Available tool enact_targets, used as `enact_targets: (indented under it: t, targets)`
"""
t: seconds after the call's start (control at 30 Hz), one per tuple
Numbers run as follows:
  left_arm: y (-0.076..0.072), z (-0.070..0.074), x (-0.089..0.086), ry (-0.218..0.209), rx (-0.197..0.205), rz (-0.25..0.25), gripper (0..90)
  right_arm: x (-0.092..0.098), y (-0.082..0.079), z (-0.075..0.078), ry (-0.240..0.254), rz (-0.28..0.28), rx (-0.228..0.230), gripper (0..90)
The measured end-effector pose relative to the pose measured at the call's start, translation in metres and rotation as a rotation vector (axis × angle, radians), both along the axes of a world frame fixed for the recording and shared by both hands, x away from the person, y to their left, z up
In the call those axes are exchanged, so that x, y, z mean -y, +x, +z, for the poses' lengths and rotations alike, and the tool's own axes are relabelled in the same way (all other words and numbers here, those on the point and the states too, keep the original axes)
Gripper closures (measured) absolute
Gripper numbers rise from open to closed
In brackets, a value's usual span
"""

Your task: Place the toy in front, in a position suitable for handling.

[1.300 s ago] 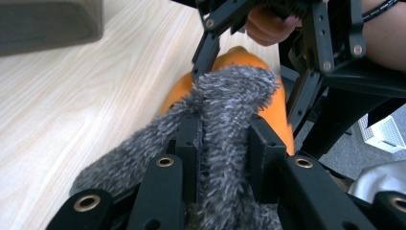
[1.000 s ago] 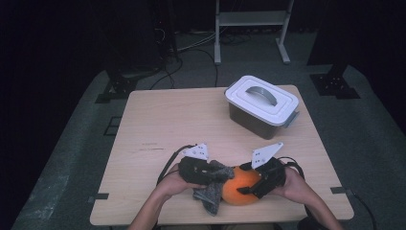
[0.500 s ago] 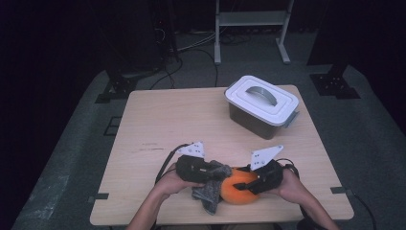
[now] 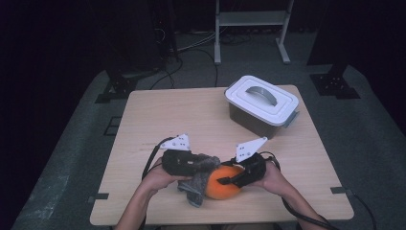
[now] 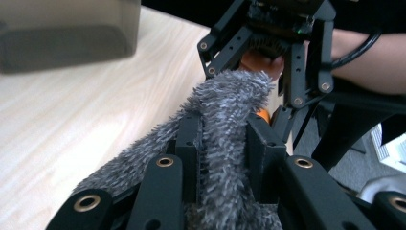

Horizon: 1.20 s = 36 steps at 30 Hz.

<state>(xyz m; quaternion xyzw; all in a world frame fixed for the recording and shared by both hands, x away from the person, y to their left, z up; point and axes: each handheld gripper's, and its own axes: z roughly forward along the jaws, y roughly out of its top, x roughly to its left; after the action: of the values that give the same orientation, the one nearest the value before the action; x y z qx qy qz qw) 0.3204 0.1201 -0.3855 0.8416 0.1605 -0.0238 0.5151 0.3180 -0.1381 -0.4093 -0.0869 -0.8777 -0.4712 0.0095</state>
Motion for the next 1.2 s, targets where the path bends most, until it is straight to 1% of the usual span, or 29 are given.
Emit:
enact_targets:
  t: [0.03, 0.07, 0.17, 0.3, 0.4, 0.5, 0.6, 0.7, 0.73, 0.77, 0.8, 0.83, 0.87, 0.9, 0.93, 1.0, 1.07, 1.1, 1.13, 1.2]
  targets:
    - [0.000, -0.002, 0.000, -0.015, -0.007, 0.001, 69.8, 0.002, 0.000, -0.001, 0.008, -0.006, -0.008, 43.5]
    - [0.001, -0.003, 0.000, -0.022, -0.010, 0.001, 69.8, 0.005, 0.000, -0.002, 0.006, -0.012, -0.006, 43.3]
    - [0.001, -0.002, 0.000, -0.009, -0.007, 0.002, 69.8, 0.015, 0.001, -0.002, 0.001, -0.017, -0.009, 42.8]
    - [0.003, -0.004, 0.003, 0.004, -0.014, 0.005, 69.5, 0.033, 0.004, -0.003, 0.017, -0.037, -0.023, 42.6]
    - [0.001, -0.006, 0.010, -0.004, -0.017, -0.012, 69.5, 0.046, 0.005, -0.005, 0.022, -0.046, -0.033, 42.0]
    - [0.002, -0.003, 0.019, -0.001, -0.014, -0.025, 69.5, 0.054, 0.005, -0.006, 0.016, -0.053, -0.039, 40.4]
    - [0.003, -0.002, 0.028, 0.004, -0.010, -0.025, 69.5, 0.057, 0.005, -0.005, 0.003, -0.082, -0.042, 35.4]
    - [0.004, 0.000, 0.034, 0.005, -0.011, -0.018, 69.6, 0.058, 0.002, 0.001, -0.029, -0.122, -0.063, 26.0]
    - [0.004, 0.000, 0.035, 0.004, -0.012, -0.020, 69.6, 0.058, 0.000, 0.004, -0.043, -0.133, -0.064, 25.3]
    - [0.004, 0.000, 0.035, 0.004, -0.012, -0.020, 69.6, 0.058, 0.000, 0.004, -0.043, -0.133, -0.064, 25.3]
    - [0.004, -0.001, 0.038, 0.002, -0.015, -0.029, 69.6, 0.058, -0.009, 0.010, -0.046, -0.141, -0.037, 24.4]
    - [0.004, -0.001, 0.038, 0.002, -0.015, -0.029, 69.6, 0.058, -0.009, 0.010, -0.046, -0.141, -0.037, 24.4]
    - [0.003, 0.000, 0.042, -0.002, -0.012, -0.036, 69.6, 0.055, -0.015, 0.015, -0.051, -0.155, -0.017, 22.2]
    - [0.003, 0.000, 0.042, -0.002, -0.012, -0.036, 69.5, 0.054, -0.017, 0.015, -0.057, -0.159, -0.010, 20.7]
    - [0.002, 0.001, 0.046, -0.001, -0.007, -0.033, 69.5, 0.050, -0.018, 0.015, -0.071, -0.164, -0.004, 18.9]
    - [0.001, 0.002, 0.050, 0.009, -0.002, -0.039, 69.5, 0.045, -0.019, 0.014, -0.096, -0.170, 0.010, 17.5]
    - [0.000, 0.001, 0.050, 0.026, 0.004, -0.045, 69.5, 0.041, -0.019, 0.011, -0.110, -0.163, 0.019, 18.1]
    - [0.000, 0.001, 0.049, 0.026, 0.001, -0.042, 69.5, 0.040, -0.018, 0.009, -0.110, -0.165, 0.011, 21.2]
    - [0.000, 0.000, 0.048, 0.023, -0.003, -0.040, 69.5, 0.041, -0.017, 0.007, -0.100, -0.162, 0.008, 25.0]
    - [0.001, -0.001, 0.046, 0.015, -0.009, -0.039, 69.5, 0.043, -0.016, 0.003, -0.075, -0.160, -0.001, 37.1]
